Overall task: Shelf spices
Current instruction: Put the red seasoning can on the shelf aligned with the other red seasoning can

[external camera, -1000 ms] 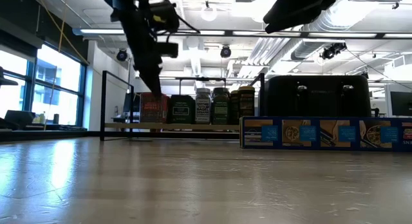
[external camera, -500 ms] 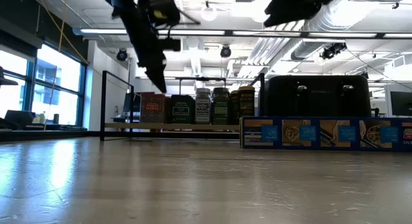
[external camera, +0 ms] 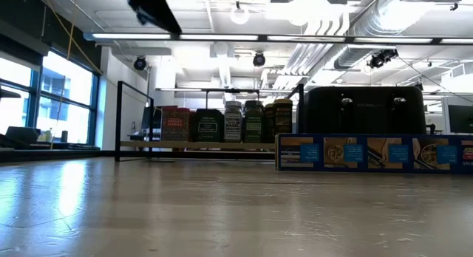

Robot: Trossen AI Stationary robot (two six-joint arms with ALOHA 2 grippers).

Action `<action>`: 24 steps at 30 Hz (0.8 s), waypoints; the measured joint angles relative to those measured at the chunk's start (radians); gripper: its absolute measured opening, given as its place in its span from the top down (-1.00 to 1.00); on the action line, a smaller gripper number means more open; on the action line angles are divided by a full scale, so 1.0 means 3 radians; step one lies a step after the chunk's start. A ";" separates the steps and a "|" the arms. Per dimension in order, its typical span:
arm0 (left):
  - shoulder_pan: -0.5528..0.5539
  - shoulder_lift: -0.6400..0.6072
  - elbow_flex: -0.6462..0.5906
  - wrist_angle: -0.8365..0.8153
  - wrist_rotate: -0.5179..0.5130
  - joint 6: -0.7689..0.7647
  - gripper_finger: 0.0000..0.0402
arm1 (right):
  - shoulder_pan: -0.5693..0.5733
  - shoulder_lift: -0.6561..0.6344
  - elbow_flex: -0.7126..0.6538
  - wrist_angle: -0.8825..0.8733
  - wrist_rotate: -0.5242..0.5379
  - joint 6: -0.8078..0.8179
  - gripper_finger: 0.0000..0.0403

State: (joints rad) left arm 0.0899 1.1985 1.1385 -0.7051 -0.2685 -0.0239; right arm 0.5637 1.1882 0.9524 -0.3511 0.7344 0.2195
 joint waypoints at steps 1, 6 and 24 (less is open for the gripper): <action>-0.0037 -0.0095 -0.0012 -0.0003 -0.0043 -0.0082 1.00 | 0.0017 -0.0044 0.0000 -0.0045 0.0009 0.0013 -0.37; 0.0134 -0.0513 -0.0476 -0.0024 -0.0158 -0.0730 1.00 | 0.0028 -0.0137 0.0000 -0.0109 0.0026 0.0105 -0.37; 0.1111 0.0264 -0.0858 0.0403 -0.0211 -0.0853 1.00 | -0.0222 -0.0102 0.0000 -0.0057 -0.0020 0.0089 -0.37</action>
State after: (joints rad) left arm 0.4232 1.2777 0.8810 -0.5842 -0.3319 -0.2799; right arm 0.4973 1.1576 0.9524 -0.3683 0.7284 0.2462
